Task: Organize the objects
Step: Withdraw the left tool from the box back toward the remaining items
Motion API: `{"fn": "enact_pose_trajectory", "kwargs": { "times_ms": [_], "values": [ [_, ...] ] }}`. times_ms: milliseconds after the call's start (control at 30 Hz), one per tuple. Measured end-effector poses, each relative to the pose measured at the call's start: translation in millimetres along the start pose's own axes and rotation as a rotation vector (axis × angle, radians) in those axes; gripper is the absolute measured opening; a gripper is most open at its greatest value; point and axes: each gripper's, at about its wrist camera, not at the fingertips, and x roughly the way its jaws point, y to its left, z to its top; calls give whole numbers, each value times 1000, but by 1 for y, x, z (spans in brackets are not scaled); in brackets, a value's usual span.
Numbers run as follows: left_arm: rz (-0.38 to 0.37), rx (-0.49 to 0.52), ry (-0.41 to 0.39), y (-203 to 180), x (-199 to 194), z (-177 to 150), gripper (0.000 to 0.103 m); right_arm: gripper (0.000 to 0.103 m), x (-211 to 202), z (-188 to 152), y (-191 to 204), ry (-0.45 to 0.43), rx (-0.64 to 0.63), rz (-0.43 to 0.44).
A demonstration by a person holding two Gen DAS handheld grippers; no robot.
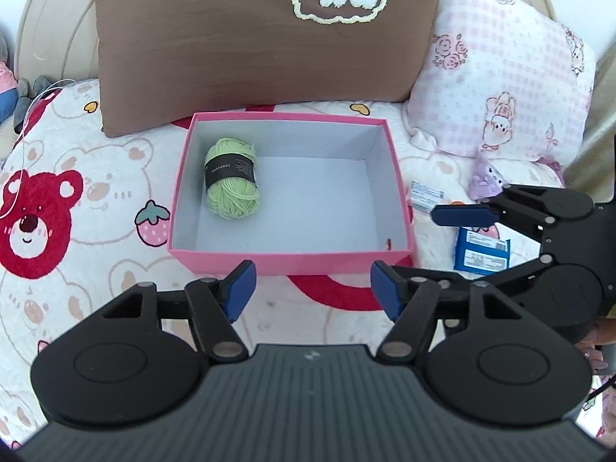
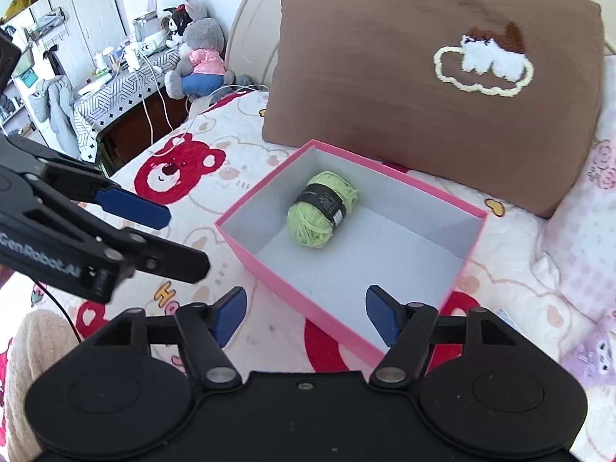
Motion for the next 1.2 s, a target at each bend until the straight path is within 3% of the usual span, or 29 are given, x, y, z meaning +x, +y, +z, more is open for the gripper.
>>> {"fn": "enact_pose_trajectory", "kwargs": {
  "times_ms": [200,400,533,1200],
  "values": [
    [30,-9,-16,-7,-12,-9,71,93,-27,-13,1,-13,-7,-38],
    [41,-3,-10,-11,-20,-18,80,93,-53,-23,2,-34,-13,-75],
    [36,4,-34,-17,-24,-25,96,93,-67,-32,2,-49,-5,-95],
    [-42,64,34,-66,-3,-51,96,93,-111,-97,-21,-2,49,-171]
  ]
}}
